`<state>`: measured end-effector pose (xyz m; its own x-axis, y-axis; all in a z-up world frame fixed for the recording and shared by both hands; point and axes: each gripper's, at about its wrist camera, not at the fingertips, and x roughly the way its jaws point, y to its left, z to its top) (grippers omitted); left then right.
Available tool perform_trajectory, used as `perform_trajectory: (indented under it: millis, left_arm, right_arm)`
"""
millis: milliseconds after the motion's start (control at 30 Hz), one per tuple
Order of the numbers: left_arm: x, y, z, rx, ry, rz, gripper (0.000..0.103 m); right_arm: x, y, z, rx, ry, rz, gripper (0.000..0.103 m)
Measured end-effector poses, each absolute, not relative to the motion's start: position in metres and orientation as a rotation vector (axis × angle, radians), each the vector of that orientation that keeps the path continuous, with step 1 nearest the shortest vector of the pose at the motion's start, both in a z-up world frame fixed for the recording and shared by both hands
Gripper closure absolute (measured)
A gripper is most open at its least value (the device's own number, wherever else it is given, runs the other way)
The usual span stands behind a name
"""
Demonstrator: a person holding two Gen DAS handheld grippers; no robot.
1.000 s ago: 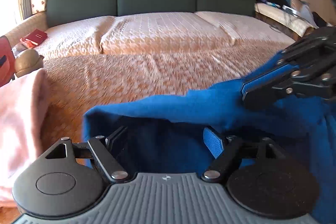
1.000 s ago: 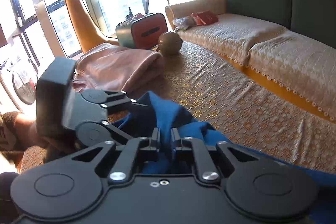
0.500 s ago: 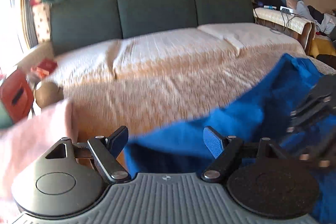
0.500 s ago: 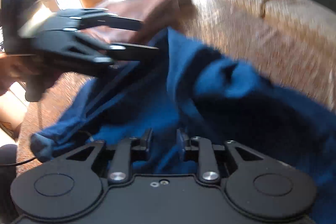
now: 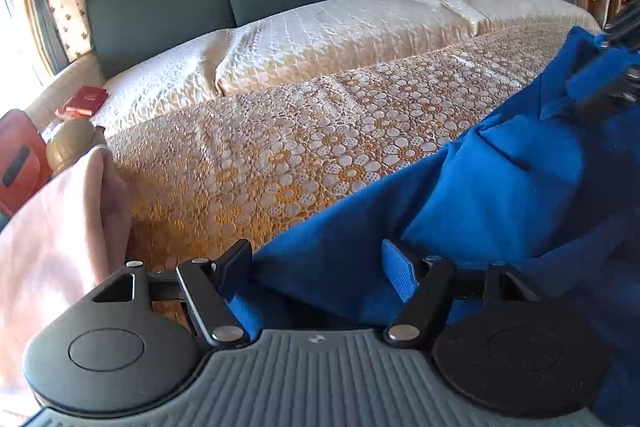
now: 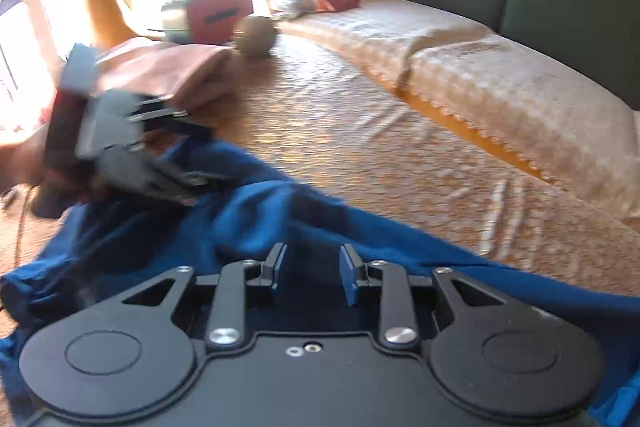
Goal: Fold clothes
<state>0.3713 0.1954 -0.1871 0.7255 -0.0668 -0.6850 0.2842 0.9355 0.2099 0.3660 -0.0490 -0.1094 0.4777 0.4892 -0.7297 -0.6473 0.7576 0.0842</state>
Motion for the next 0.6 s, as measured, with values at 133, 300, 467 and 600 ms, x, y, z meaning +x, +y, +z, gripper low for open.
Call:
perform_trajectory:
  millis: [133,300,467,600]
  left_arm:
    - [0.369,0.196,-0.186,0.315,0.732,-0.196,0.032]
    - [0.368,0.199,-0.186,0.310,0.732,-0.196,0.032]
    - [0.365,0.200,-0.186,0.311,0.729,-0.195,0.032]
    - [0.366,0.202,-0.187,0.305,0.726,-0.193,0.032]
  right_arm:
    - [0.389,-0.057,-0.114,-0.195,0.827,0.605,0.000]
    - [0.398,-0.058,-0.130,-0.194,0.899,0.617,0.000]
    - [0.381,-0.046,-0.142,-0.282,0.919,0.698,0.000]
    - [0.375,-0.041,-0.138,-0.356,0.900,0.677,0.000]
